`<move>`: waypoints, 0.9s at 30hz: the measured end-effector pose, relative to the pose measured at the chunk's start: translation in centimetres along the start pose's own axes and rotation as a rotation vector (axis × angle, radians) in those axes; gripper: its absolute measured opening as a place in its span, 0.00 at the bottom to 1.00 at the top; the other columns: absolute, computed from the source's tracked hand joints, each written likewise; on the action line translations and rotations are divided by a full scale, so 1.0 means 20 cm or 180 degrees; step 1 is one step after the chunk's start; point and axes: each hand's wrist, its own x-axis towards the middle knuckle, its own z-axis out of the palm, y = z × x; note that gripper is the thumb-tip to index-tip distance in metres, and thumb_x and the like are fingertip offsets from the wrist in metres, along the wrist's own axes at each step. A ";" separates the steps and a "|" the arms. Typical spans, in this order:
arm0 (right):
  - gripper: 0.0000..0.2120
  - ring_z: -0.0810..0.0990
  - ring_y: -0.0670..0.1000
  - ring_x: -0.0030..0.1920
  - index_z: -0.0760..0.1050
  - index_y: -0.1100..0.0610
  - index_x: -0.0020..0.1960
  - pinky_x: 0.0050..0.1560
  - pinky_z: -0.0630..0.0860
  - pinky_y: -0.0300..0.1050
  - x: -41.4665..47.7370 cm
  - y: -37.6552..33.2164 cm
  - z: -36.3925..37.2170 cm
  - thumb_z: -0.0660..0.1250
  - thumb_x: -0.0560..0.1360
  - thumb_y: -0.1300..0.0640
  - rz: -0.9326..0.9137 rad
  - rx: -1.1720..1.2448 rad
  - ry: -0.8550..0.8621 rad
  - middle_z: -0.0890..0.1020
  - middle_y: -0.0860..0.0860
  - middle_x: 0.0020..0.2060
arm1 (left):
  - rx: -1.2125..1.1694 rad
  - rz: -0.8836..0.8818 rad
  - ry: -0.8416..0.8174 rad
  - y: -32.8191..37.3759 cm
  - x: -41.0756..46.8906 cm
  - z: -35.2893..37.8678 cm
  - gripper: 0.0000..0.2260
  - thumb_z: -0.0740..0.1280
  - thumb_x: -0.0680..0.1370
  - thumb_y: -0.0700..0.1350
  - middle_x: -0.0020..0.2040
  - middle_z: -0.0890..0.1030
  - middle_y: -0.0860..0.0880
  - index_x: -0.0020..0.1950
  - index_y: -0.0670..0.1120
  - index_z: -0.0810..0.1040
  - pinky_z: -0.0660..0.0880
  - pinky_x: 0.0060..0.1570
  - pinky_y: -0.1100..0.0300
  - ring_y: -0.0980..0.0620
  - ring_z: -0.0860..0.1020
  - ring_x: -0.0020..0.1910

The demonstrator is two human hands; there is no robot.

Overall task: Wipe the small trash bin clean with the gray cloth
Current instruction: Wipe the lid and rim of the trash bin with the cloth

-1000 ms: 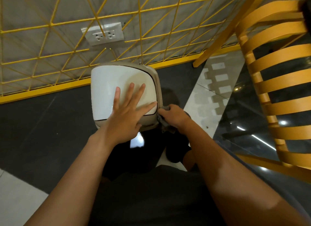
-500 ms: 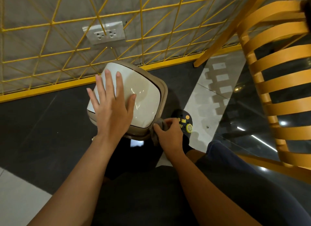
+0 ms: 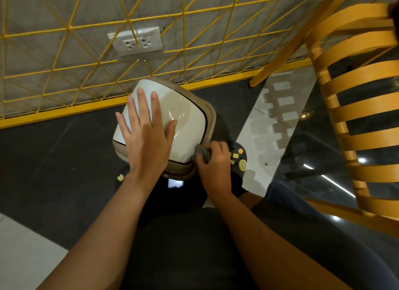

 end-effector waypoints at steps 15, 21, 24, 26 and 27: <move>0.13 0.77 0.54 0.46 0.74 0.62 0.54 0.52 0.77 0.49 0.25 -0.04 -0.11 0.64 0.75 0.54 0.1436 0.0548 -0.0632 0.79 0.56 0.46 | -0.0058 0.0081 0.0020 0.00 0.01 -0.04 0.29 0.55 0.79 0.55 0.75 0.56 0.36 0.75 0.41 0.55 0.53 0.71 0.40 0.33 0.55 0.73; 0.11 0.78 0.56 0.47 0.73 0.61 0.51 0.53 0.77 0.54 0.08 -0.06 -0.03 0.64 0.75 0.54 0.1989 0.0998 -0.0636 0.76 0.55 0.43 | -0.0320 0.0147 0.0036 0.02 0.02 -0.08 0.29 0.63 0.76 0.47 0.75 0.56 0.36 0.74 0.42 0.57 0.51 0.71 0.39 0.34 0.53 0.74; 0.12 0.75 0.47 0.42 0.68 0.57 0.54 0.44 0.76 0.42 -0.01 -0.06 -0.03 0.66 0.75 0.53 0.2240 0.1573 -0.0526 0.75 0.50 0.42 | -0.0353 0.0168 -0.0029 0.00 0.02 -0.09 0.29 0.61 0.75 0.49 0.75 0.57 0.38 0.74 0.43 0.57 0.53 0.69 0.37 0.35 0.55 0.74; 0.13 0.75 0.46 0.42 0.67 0.56 0.52 0.44 0.76 0.41 -0.03 -0.07 -0.03 0.68 0.73 0.53 0.2236 0.1697 -0.0083 0.75 0.50 0.43 | -0.0428 0.0175 -0.0097 -0.02 0.03 -0.08 0.29 0.58 0.75 0.52 0.75 0.57 0.39 0.75 0.45 0.57 0.53 0.69 0.37 0.37 0.56 0.74; 0.14 0.76 0.48 0.44 0.67 0.56 0.52 0.48 0.77 0.44 -0.05 -0.08 -0.04 0.69 0.73 0.53 0.2138 0.1656 0.0213 0.76 0.52 0.45 | -0.0459 0.0176 -0.0120 -0.02 0.03 -0.08 0.30 0.57 0.75 0.53 0.75 0.57 0.40 0.75 0.45 0.56 0.54 0.69 0.37 0.37 0.56 0.74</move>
